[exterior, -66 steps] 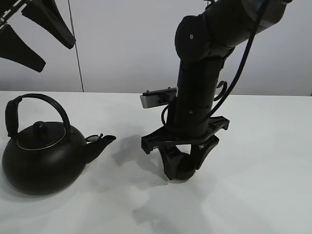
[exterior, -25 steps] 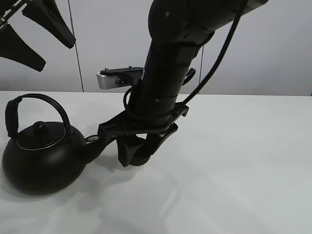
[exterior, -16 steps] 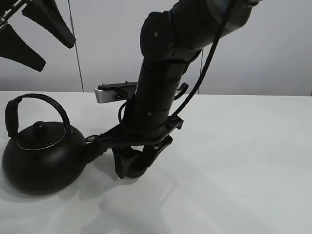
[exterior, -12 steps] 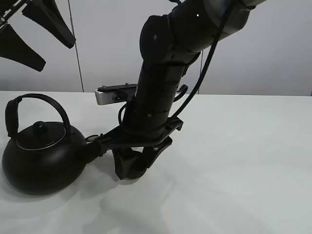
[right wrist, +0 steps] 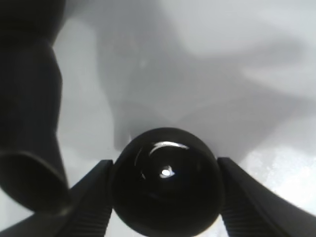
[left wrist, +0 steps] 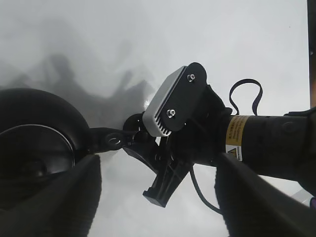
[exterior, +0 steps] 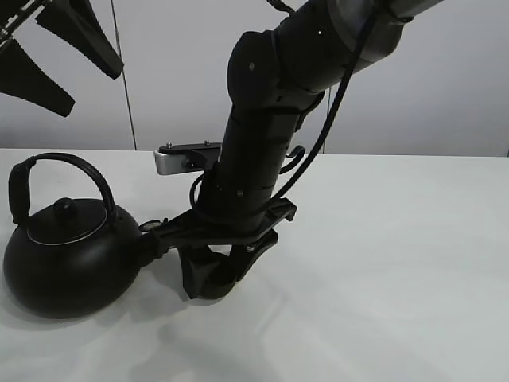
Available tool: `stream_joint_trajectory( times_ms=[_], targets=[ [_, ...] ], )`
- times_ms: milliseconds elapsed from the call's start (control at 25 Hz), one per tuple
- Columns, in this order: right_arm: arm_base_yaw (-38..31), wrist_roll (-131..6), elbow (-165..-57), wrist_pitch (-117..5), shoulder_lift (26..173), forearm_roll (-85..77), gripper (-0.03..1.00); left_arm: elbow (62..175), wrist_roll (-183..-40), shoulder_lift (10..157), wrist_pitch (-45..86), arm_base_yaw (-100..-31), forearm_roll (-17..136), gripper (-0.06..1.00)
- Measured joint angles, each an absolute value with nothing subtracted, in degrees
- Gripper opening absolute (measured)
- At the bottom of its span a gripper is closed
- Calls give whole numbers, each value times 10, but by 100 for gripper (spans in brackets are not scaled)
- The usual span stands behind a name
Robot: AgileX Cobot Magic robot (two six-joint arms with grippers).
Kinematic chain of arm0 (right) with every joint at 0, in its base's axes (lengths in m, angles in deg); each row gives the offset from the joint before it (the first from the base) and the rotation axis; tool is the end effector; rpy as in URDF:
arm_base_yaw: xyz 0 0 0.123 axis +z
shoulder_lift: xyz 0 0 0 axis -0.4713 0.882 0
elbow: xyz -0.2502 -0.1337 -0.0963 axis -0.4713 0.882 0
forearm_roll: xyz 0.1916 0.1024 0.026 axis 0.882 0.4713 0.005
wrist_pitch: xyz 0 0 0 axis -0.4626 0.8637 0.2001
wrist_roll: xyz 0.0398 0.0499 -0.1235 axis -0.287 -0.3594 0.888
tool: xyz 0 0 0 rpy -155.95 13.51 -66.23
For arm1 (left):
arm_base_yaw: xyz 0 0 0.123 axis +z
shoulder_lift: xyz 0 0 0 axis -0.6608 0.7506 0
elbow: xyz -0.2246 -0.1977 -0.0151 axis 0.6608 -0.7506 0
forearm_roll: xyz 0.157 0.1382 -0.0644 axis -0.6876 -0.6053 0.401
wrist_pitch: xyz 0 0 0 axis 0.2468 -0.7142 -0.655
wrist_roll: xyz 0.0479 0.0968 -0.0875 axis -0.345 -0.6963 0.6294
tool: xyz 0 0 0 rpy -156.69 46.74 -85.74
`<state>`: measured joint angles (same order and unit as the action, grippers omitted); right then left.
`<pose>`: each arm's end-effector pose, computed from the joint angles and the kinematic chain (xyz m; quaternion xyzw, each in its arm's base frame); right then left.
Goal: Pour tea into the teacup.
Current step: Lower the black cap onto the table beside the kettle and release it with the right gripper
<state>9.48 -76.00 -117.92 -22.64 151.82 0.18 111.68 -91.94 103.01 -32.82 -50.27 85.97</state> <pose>0.3317 0.2796 0.1088 -0.3319 0.9325 0.1044 0.0964 0.3033 -0.1241 0.2803 0.0479 0.9366 -0.3083 0.1598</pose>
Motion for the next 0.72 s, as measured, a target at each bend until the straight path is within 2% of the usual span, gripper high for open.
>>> stream_joint_trajectory(
  times_ms=[720],
  targets=[
    [95,-761,-1179,-209,1492,10,42,1117,-919,1030,-328,-503,860,48]
  ],
)
